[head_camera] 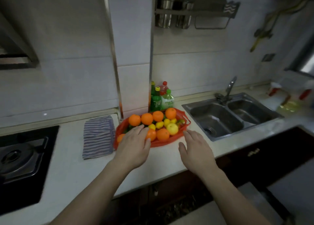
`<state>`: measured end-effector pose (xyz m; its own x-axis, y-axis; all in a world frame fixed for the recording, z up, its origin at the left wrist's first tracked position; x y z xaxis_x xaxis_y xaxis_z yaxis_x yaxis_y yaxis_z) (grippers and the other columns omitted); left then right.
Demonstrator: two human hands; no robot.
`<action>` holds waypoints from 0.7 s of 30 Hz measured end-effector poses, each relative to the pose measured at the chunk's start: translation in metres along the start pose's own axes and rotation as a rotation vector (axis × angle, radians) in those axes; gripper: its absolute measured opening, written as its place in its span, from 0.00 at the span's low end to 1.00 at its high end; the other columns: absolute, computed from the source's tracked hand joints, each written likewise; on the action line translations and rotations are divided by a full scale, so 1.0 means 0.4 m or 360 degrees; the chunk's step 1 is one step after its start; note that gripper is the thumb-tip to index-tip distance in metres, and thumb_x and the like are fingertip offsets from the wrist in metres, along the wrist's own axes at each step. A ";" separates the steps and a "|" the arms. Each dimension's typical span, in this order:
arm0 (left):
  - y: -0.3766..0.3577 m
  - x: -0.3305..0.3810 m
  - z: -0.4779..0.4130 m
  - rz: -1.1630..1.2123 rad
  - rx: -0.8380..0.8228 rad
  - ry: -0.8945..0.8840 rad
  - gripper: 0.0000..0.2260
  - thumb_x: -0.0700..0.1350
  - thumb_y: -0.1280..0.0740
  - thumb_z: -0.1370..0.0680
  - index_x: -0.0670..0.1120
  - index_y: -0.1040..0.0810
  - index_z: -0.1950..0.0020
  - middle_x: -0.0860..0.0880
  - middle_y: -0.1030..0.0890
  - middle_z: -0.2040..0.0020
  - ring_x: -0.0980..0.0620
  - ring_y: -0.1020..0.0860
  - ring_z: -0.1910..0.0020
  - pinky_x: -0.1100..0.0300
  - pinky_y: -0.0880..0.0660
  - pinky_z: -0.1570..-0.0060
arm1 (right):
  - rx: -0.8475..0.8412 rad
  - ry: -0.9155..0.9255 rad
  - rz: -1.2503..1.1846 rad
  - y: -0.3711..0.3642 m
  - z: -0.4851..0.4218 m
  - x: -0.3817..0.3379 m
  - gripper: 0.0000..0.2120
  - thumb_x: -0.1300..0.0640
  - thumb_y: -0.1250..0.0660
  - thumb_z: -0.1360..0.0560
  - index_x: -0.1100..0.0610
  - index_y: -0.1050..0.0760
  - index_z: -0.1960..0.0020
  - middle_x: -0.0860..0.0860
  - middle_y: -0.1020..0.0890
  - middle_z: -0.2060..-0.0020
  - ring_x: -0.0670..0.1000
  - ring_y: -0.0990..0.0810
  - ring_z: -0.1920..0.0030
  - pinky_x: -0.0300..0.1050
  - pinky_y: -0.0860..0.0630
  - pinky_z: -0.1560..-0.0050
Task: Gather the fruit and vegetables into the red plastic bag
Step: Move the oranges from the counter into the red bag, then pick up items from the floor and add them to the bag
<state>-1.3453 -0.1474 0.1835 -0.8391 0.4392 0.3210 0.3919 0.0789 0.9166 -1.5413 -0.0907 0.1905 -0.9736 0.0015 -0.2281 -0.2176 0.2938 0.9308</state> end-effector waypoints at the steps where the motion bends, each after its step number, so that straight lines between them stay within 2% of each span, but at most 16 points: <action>1: -0.015 0.035 0.005 0.0004 -0.0029 -0.0034 0.21 0.52 0.43 0.19 0.47 0.32 0.27 0.46 0.32 0.27 0.47 0.34 0.28 0.52 0.37 0.30 | 0.0005 -0.0035 0.0024 0.018 0.030 0.028 0.24 0.49 0.43 0.24 0.63 0.28 0.35 0.58 0.23 0.40 0.59 0.26 0.39 0.52 0.31 0.36; 4: -0.052 0.146 0.022 0.0022 -0.0104 -0.0157 0.21 0.52 0.43 0.19 0.48 0.33 0.27 0.46 0.32 0.27 0.47 0.35 0.29 0.52 0.37 0.30 | 0.0000 -0.0167 0.0066 0.070 0.120 0.111 0.23 0.50 0.42 0.22 0.63 0.30 0.32 0.58 0.25 0.37 0.58 0.29 0.36 0.49 0.35 0.33; 8: -0.084 0.299 0.054 0.0075 -0.0141 -0.0349 0.22 0.52 0.44 0.20 0.46 0.31 0.28 0.45 0.31 0.28 0.46 0.33 0.30 0.52 0.36 0.32 | 0.0070 -0.0340 0.0065 0.140 0.242 0.209 0.21 0.52 0.40 0.22 0.62 0.30 0.33 0.57 0.24 0.39 0.57 0.28 0.38 0.48 0.35 0.33; 10: -0.104 0.367 0.059 0.0095 -0.0166 -0.0424 0.22 0.52 0.44 0.19 0.46 0.32 0.27 0.46 0.31 0.27 0.47 0.34 0.29 0.52 0.37 0.30 | 0.0086 -0.0440 0.0057 0.171 0.297 0.258 0.21 0.50 0.41 0.21 0.60 0.30 0.32 0.56 0.25 0.38 0.55 0.29 0.37 0.48 0.35 0.32; 14: -0.139 0.501 0.069 0.0142 -0.0213 -0.0573 0.23 0.53 0.45 0.18 0.49 0.36 0.24 0.48 0.35 0.25 0.50 0.38 0.26 0.54 0.42 0.27 | 0.0110 -0.0674 0.0046 0.222 0.405 0.356 0.25 0.48 0.44 0.20 0.59 0.36 0.27 0.55 0.31 0.30 0.54 0.36 0.29 0.47 0.42 0.27; 21: -0.192 0.699 0.059 0.0242 -0.0312 -0.0831 0.22 0.53 0.45 0.18 0.50 0.36 0.25 0.48 0.35 0.25 0.50 0.38 0.26 0.54 0.43 0.27 | 0.0148 -0.1011 0.0136 0.313 0.540 0.474 0.25 0.48 0.45 0.19 0.58 0.39 0.26 0.53 0.34 0.28 0.53 0.38 0.28 0.45 0.44 0.27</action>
<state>-1.6012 -0.0097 0.1971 -0.4618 0.8201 0.3378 0.3744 -0.1651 0.9125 -1.7382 0.1526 0.2020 -0.7508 0.5856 -0.3055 -0.1067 0.3489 0.9311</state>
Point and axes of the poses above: each hand's wrist, its own z-axis away from the middle knuckle, its own y-axis out of the back of the hand, x = y × z, the point moved 7 cm from there along -z, towards the middle knuckle
